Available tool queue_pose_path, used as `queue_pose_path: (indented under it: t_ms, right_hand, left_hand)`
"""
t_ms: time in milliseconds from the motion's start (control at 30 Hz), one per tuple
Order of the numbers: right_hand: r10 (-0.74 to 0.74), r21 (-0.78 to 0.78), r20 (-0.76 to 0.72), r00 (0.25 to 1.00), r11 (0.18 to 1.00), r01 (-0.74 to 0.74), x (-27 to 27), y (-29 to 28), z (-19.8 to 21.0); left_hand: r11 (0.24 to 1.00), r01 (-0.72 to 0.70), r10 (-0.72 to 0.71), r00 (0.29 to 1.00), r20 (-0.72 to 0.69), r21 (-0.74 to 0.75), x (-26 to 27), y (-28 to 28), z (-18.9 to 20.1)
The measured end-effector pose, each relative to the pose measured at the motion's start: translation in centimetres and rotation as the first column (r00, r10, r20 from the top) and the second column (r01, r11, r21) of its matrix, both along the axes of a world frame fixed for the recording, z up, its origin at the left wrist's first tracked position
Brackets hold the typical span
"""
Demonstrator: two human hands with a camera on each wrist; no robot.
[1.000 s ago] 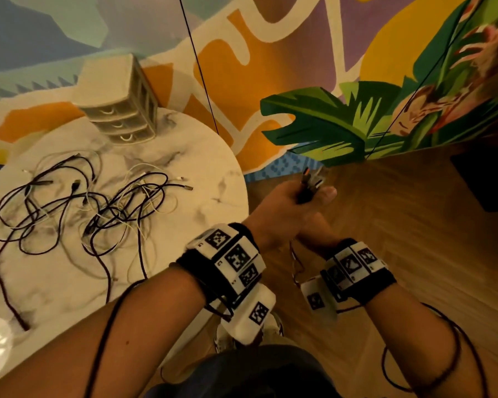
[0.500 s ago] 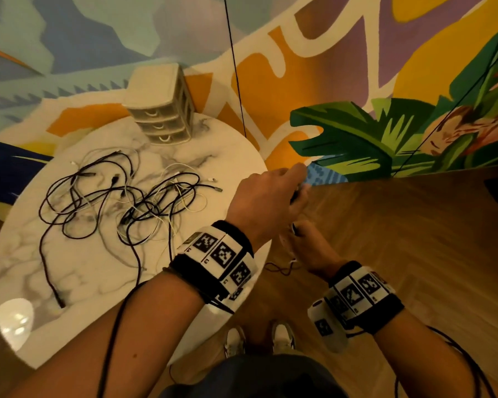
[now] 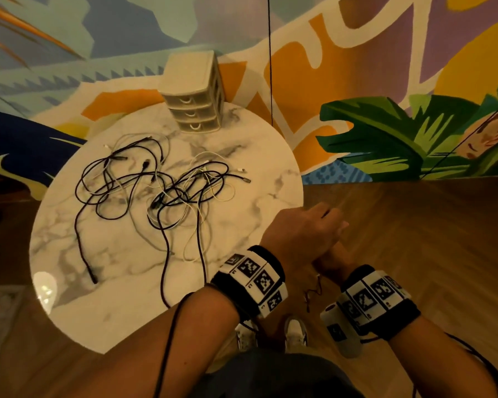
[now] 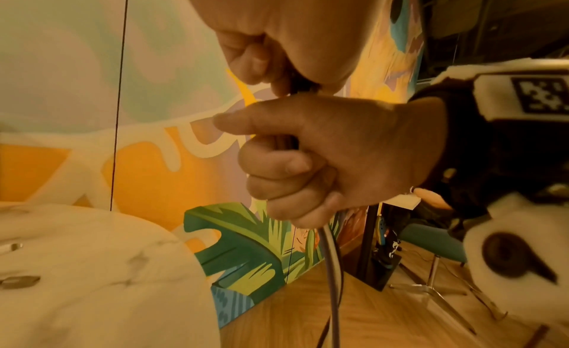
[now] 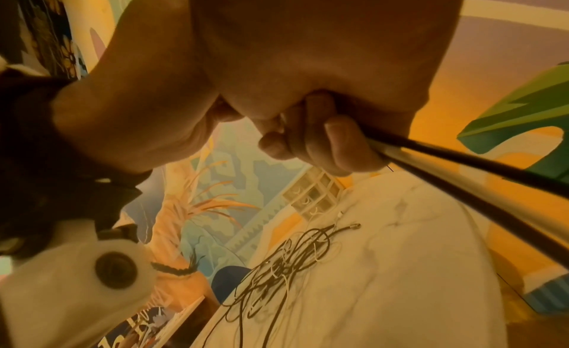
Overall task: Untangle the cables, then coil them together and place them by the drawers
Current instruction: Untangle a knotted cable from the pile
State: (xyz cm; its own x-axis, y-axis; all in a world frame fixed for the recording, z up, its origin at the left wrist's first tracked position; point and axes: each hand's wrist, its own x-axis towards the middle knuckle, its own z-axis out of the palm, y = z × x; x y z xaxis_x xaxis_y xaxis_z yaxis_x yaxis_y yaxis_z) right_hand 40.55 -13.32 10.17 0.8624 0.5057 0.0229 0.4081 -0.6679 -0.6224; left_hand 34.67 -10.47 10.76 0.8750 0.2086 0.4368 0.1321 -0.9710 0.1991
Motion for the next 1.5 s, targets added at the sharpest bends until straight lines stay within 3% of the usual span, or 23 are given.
queue_pose_path:
  t_ms: [33,100,133,167,200,233,267,300,400,433,467,533,600,667,767,867,967,1067,1167,1267,1333,1400,1500]
  right_hand:
    - [-0.020,-0.052,-0.053,0.998,0.999,0.017,-1.3,0.3,0.7]
    - [0.002,-0.005,-0.436,0.900,1.000,-0.005,-1.8,-1.3,1.7]
    - [-0.034,-0.112,-0.530,0.847,0.993,-0.030,-1.9,-1.9,0.9]
    - [-0.006,-0.109,-0.563,0.826,0.992,-0.067,-2.0,-2.5,-0.7]
    - [0.169,0.059,-0.734,0.658,0.981,-0.185,-1.6,-3.3,-1.8]
    - [0.219,0.169,-0.810,0.544,0.975,-0.141,-0.9,-3.7,-2.8]
    - [0.235,0.185,-0.844,0.483,0.971,-0.149,-0.6,-3.9,-3.9]
    - [0.254,0.209,-0.847,0.467,0.967,-0.146,-0.5,-4.0,-5.1]
    - [0.404,0.240,-0.604,0.687,0.914,-0.327,-2.0,-3.0,-6.8]
    - [0.422,0.220,-0.551,0.720,0.906,-0.362,-2.1,-2.8,-7.5]
    - [0.411,0.194,-0.542,0.733,0.910,-0.367,-2.2,-2.6,-7.7]
    - [0.413,0.168,-0.512,0.753,0.908,-0.383,-2.4,-2.1,-8.2]
    - [0.395,0.143,-0.532,0.749,0.914,-0.381,-3.0,-1.6,-8.5]
    - [0.376,0.120,-0.599,0.707,0.915,-0.385,-3.6,-1.0,-8.3]
    - [0.332,0.068,-0.708,0.624,0.911,-0.407,-5.0,-0.4,-7.8]
    - [0.345,0.029,-0.746,0.569,0.871,-0.491,-6.9,0.7,-7.4]
    - [0.321,0.063,-0.792,0.520,0.889,-0.453,-9.0,2.8,-6.5]
    - [0.338,0.214,-0.842,0.421,0.925,-0.315,-9.6,4.4,-5.1]
    - [0.390,0.335,-0.853,0.347,0.919,-0.209,-9.1,5.1,-3.3]
    - [0.455,0.418,-0.806,0.379,0.890,-0.180,-8.2,5.8,-1.9]
    - [0.455,0.445,-0.782,0.426,0.886,-0.128,-7.2,6.1,-1.4]
    - [0.400,0.409,-0.772,0.494,0.908,-0.095,-6.4,6.1,-1.7]
    - [0.264,0.221,-0.703,0.661,0.964,-0.149,-5.7,5.9,-3.9]
  left_hand:
    - [1.000,0.005,-0.005,1.000,-0.006,-0.002,-0.3,-0.2,-0.3]
    - [1.000,-0.008,0.008,1.000,-0.018,-0.024,-1.2,-0.1,-1.0]
    - [0.999,-0.013,0.011,0.999,-0.038,-0.049,-1.7,-0.1,-1.3]
    - [0.996,-0.020,0.015,0.998,-0.063,-0.082,-2.2,-0.1,-1.3]
    - [0.993,-0.034,0.025,0.996,-0.083,-0.110,-2.8,0.0,-1.4]
    - [0.986,-0.056,0.039,0.993,-0.109,-0.157,-3.4,0.1,-1.3]
    - [0.972,-0.082,0.049,0.987,-0.150,-0.221,-4.0,0.4,-1.1]
    - [0.953,-0.119,0.059,0.975,-0.214,-0.280,-4.9,0.8,-0.9]
    - [0.923,-0.270,0.139,0.899,-0.415,-0.276,-8.4,2.9,-2.2]
    - [0.910,-0.338,0.191,0.855,-0.482,-0.239,-10.0,3.8,-3.1]
    - [0.887,-0.415,0.249,0.799,-0.547,-0.204,-11.8,4.7,-4.4]
    - [0.808,-0.574,0.311,0.607,-0.731,-0.134,-15.4,6.4,-7.1]
    - [0.729,-0.675,0.240,0.407,-0.881,-0.113,-18.4,7.2,-9.6]
    - [0.700,-0.700,0.158,0.344,-0.926,-0.141,-19.8,7.1,-11.0]
    - [0.706,-0.677,0.141,0.424,-0.894,-0.210,-19.5,6.4,-10.6]
    - [0.772,-0.570,0.150,0.593,-0.791,-0.281,-17.6,5.1,-6.8]
    - [0.834,-0.467,0.174,0.728,-0.664,-0.293,-16.0,4.1,-3.4]
    - [0.842,-0.452,0.153,0.723,-0.674,-0.294,-15.9,4.1,-2.9]
    - [0.814,-0.484,0.094,0.654,-0.751,-0.320,-17.6,5.0,-5.4]
    - [0.764,-0.558,0.034,0.537,-0.843,-0.324,-20.9,7.3,-8.6]
    - [0.736,-0.617,0.093,0.499,-0.861,-0.278,-23.3,9.6,-9.2]
    - [0.686,-0.679,0.212,0.530,-0.821,-0.261,-24.8,12.1,-8.2]
    - [0.656,-0.726,0.466,0.606,-0.645,-0.208,-24.0,14.5,-3.1]
